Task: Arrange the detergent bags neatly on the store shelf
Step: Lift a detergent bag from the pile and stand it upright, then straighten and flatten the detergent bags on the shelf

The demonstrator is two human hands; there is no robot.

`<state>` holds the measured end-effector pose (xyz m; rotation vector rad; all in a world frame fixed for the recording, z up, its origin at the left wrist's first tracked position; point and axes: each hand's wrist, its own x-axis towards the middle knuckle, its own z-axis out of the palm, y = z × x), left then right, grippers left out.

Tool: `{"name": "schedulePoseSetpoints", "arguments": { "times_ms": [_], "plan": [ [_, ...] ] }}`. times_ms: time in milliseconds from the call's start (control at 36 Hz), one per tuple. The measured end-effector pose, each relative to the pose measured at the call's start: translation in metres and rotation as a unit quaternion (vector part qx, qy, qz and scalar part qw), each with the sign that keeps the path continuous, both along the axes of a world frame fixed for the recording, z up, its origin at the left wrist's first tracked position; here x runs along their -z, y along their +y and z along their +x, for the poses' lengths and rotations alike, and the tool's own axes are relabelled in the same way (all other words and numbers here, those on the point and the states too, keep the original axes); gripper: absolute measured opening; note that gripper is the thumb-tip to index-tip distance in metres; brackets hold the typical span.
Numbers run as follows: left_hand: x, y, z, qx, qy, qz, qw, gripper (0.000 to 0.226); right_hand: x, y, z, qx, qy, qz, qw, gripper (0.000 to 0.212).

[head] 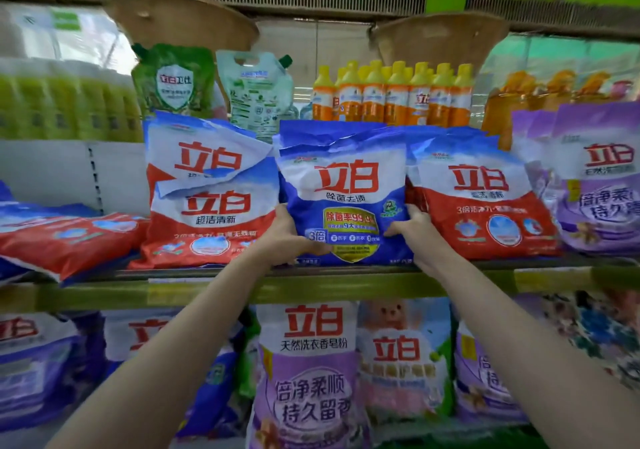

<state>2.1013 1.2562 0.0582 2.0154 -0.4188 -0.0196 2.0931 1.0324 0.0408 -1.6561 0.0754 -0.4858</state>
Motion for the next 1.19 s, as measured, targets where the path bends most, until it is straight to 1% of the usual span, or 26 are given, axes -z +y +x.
{"name": "schedulePoseSetpoints", "arguments": {
  "times_ms": [56,111,194,250,333,389,444,528,556,611,667,694,722,778,806,833,889,944,1000,1083,1111,1139,1194],
  "plan": [
    [0.000,-0.004,0.001,-0.005,-0.010,0.004,1.000,0.083,-0.001,-0.002,0.003,-0.007,-0.003,0.007,1.000,0.042],
    [0.000,-0.010,0.001,-0.020,-0.027,0.003,0.999,0.081,0.000,-0.005,0.006,0.008,-0.020,-0.015,1.000,0.046],
    [0.003,-0.017,0.002,-0.042,-0.042,-0.004,0.998,0.080,0.003,-0.002,0.004,0.089,-0.046,-0.149,0.984,0.058],
    [0.004,-0.020,0.001,-0.055,-0.052,0.000,0.997,0.082,0.004,0.006,-0.003,0.138,-0.066,-0.247,0.957,0.066],
    [0.005,-0.020,-0.004,-0.075,-0.076,0.034,0.994,0.088,0.004,0.021,-0.013,0.201,-0.122,-0.373,0.898,0.066],
    [0.004,-0.018,-0.006,-0.080,-0.093,0.069,0.990,0.089,0.001,0.031,-0.017,0.232,-0.153,-0.446,0.851,0.062],
    [0.002,-0.011,-0.008,-0.086,-0.117,0.108,0.984,0.080,-0.004,0.041,-0.017,0.234,-0.168,-0.487,0.825,0.054],
    [-0.004,0.010,-0.010,-0.096,-0.158,0.142,0.972,0.062,-0.013,0.065,-0.016,0.184,-0.237,-0.504,0.810,0.043],
    [-0.006,0.020,-0.011,-0.103,-0.177,0.150,0.967,0.059,-0.014,0.076,-0.015,0.161,-0.262,-0.513,0.802,0.040],
    [-0.010,0.045,-0.013,-0.129,-0.212,0.168,0.954,0.057,-0.017,0.101,-0.014,0.113,-0.286,-0.529,0.791,0.033],
    [-0.014,0.075,-0.016,-0.168,-0.232,0.186,0.940,0.053,-0.020,0.126,-0.010,0.081,-0.291,-0.518,0.801,0.026],
    [-0.016,0.091,-0.017,-0.189,-0.231,0.198,0.934,0.051,-0.021,0.137,-0.006,0.076,-0.291,-0.505,0.809,0.023],
    [-0.017,0.107,-0.019,-0.210,-0.225,0.206,0.929,0.049,-0.023,0.148,-0.003,0.077,-0.301,-0.501,0.808,0.020],
    [-0.019,0.142,-0.021,-0.251,-0.205,0.210,0.922,0.046,-0.023,0.170,0.008,0.087,-0.324,-0.527,0.781,0.020],
    [-0.021,0.159,-0.022,-0.273,-0.200,0.213,0.917,0.045,-0.023,0.183,0.013,0.087,-0.332,-0.533,0.773,0.021],
    [-0.022,0.176,-0.024,-0.297,-0.201,0.219,0.908,0.044,-0.023,0.197,0.016,0.076,-0.337,-0.534,0.772,0.022],
    [-0.026,0.208,-0.027,-0.354,-0.197,0.238,0.883,0.044,-0.025,0.228,0.019,0.022,-0.337,-0.525,0.781,0.023],
    [-0.029,0.237,-0.030,-0.418,-0.172,0.257,0.854,0.043,-0.024,0.259,0.027,-0.039,-0.326,-0.521,0.788,0.024],
    [-0.029,0.262,-0.033,-0.458,-0.130,0.277,0.835,0.048,-0.025,0.290,0.034,-0.099,-0.306,-0.537,0.780,0.034],
    [-0.027,0.288,-0.034,-0.451,-0.063,0.305,0.836,0.067,-0.029,0.330,0.039,-0.182,-0.240,-0.579,0.758,0.035],
    [-0.027,0.294,-0.033,-0.443,-0.059,0.317,0.836,0.067,-0.029,0.341,0.041,-0.201,-0.213,-0.590,0.752,0.036],
    [-0.027,0.297,-0.032,-0.436,-0.067,0.330,0.834,0.061,-0.028,0.350,0.044,-0.217,-0.186,-0.590,0.755,0.037],
    [-0.029,0.299,-0.029,-0.424,-0.088,0.349,0.831,0.049,-0.024,0.366,0.055,-0.225,-0.160,-0.587,0.761,0.039]
  ]
}}
